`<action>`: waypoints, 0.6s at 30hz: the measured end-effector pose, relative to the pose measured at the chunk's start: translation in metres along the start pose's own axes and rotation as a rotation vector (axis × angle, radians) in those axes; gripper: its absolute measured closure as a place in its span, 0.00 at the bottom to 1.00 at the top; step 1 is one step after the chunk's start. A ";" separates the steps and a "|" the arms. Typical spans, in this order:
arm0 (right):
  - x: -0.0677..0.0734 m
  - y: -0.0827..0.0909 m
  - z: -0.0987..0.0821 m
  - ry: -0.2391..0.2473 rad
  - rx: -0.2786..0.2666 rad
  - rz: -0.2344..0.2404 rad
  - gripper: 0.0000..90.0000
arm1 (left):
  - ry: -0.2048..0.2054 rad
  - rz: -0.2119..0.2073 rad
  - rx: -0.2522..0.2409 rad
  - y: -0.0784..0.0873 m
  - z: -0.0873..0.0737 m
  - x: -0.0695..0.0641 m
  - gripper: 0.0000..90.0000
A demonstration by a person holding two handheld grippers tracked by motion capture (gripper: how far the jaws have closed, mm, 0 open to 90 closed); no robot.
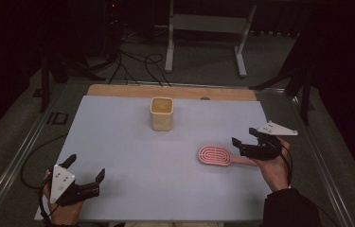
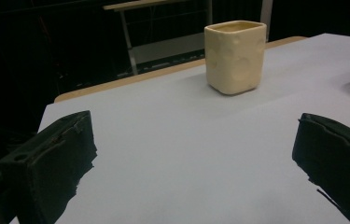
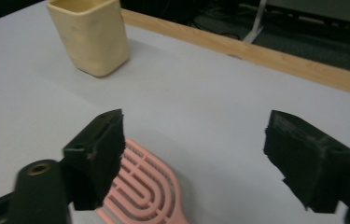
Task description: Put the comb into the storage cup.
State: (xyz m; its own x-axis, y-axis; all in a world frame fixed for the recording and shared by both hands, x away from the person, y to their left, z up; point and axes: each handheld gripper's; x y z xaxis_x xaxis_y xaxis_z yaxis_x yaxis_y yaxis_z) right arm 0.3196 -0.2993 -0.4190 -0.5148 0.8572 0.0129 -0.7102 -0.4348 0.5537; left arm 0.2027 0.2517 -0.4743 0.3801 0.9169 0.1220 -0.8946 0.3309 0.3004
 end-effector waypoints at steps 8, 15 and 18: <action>-0.013 -0.015 -0.005 -0.031 0.082 -0.019 0.50 | -0.001 -0.004 0.002 0.000 0.000 0.000 0.00; -0.016 -0.028 -0.011 -0.011 0.157 -0.058 0.63 | 0.000 -0.006 0.002 -0.001 -0.001 0.000 0.00; -0.016 -0.031 -0.013 -0.008 0.170 -0.068 0.66 | -0.001 -0.006 0.002 -0.001 0.000 0.000 0.00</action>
Point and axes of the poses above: each handheld gripper's, and its own axes: y roughly backward along the jaws, z roughly out of its top, x roughly to its left, and after that the axes turned 2 degrees about x, right-handed
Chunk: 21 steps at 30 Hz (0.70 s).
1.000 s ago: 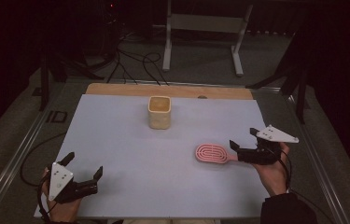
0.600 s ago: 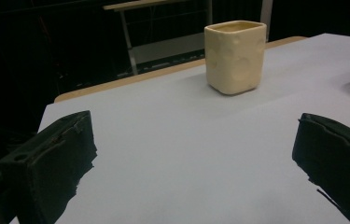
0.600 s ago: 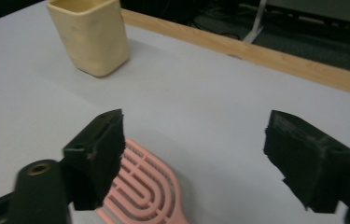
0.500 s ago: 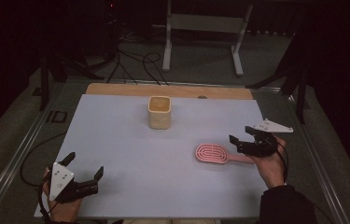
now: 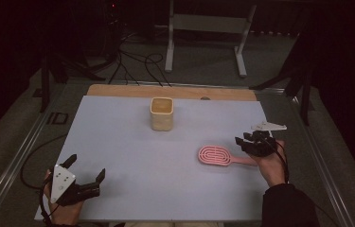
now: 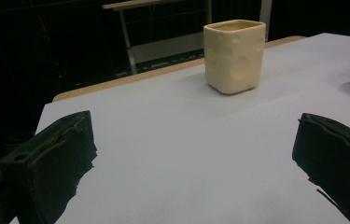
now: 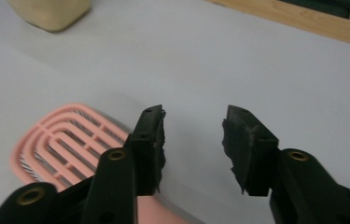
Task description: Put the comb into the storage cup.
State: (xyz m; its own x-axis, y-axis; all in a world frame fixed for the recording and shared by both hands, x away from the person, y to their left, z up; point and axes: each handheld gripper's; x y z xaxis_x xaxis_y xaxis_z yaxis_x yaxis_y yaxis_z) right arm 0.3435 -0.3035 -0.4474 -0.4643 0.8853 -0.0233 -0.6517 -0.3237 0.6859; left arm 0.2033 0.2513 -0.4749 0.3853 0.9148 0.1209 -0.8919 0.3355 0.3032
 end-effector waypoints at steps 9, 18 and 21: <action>-0.004 -0.015 -0.013 -0.026 0.080 -0.028 1.00 | -0.001 -0.001 0.001 0.000 0.000 0.000 0.00; -0.001 -0.024 -0.019 -0.002 0.168 -0.024 1.00 | 0.000 0.000 0.000 -0.001 0.000 0.000 0.00; 0.002 -0.030 -0.020 0.031 0.210 -0.030 1.00 | 0.001 0.001 -0.002 0.000 0.000 0.000 0.00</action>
Point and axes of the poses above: each handheld gripper's, and its own axes: y roughly backward along the jaws, z roughly out of its top, x roughly to its left, and after that the axes turned 2 degrees about x, right-handed
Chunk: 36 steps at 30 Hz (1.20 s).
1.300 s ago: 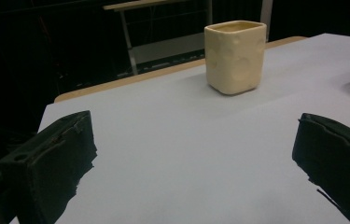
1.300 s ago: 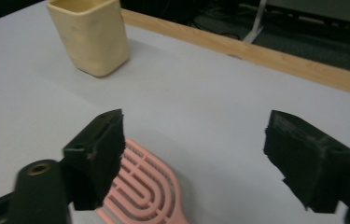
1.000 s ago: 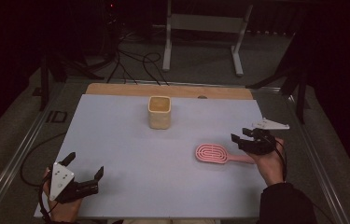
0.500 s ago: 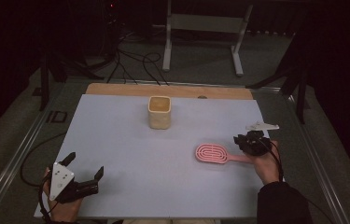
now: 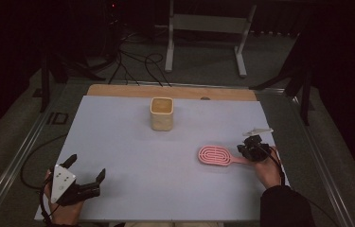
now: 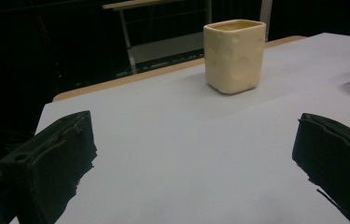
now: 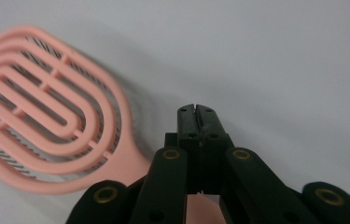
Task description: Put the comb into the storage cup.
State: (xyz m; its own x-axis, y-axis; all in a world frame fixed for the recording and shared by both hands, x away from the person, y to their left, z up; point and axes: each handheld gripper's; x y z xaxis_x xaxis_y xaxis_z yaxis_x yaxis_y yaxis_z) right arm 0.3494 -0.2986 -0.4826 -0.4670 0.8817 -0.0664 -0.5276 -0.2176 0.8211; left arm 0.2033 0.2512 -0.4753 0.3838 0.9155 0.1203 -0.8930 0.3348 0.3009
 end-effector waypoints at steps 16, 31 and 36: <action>0.007 0.000 -0.006 0.021 0.079 0.026 1.00 | -0.001 0.001 0.000 0.000 0.000 0.000 0.00; 0.012 0.007 -0.024 0.019 0.069 0.035 1.00 | -0.002 0.003 0.003 0.000 0.000 -0.001 0.00; 0.012 0.009 -0.024 0.014 0.050 0.021 0.99 | -0.002 0.003 0.002 -0.001 0.000 -0.001 0.00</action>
Point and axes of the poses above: each handheld gripper's, and its own axes: y roughly backward along the jaws, z roughly out of its top, x roughly to its left, and after that the axes turned 2 degrees about x, right-handed
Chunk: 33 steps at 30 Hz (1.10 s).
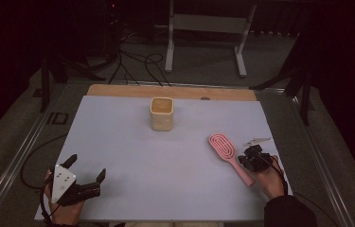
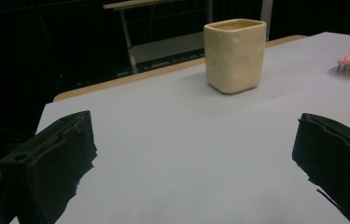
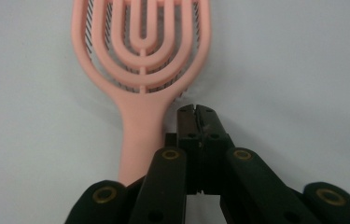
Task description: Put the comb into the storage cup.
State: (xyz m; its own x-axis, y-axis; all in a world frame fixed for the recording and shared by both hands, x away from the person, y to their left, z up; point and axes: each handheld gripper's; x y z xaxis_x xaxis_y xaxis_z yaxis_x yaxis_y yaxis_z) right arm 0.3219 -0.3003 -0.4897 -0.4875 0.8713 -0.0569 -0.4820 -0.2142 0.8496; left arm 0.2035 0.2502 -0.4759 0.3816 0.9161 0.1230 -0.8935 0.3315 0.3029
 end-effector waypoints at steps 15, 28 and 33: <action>0.020 0.059 0.001 -0.043 -0.414 0.035 0.61 | -0.003 -0.003 0.005 -0.001 0.000 -0.001 0.00; 0.050 0.079 -0.036 -0.025 -0.681 0.052 0.33 | -0.006 -0.014 0.007 -0.002 0.000 -0.002 0.00; 0.050 0.073 -0.061 -0.117 -0.747 0.052 0.15 | -0.006 -0.025 0.007 -0.003 0.001 -0.004 0.00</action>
State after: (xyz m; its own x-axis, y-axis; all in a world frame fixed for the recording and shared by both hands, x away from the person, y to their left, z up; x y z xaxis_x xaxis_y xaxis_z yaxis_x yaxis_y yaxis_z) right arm 0.2177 -0.2989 -0.4622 -0.4624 0.8843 0.0647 -0.8462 -0.4619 0.2658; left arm 0.2052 0.2452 -0.4769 0.4049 0.9063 0.1214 -0.8823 0.3523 0.3122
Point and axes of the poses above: each handheld gripper's, and its own axes: y roughly backward along the jaws, z roughly out of its top, x roughly to its left, and after that the axes turned 2 degrees about x, right-handed
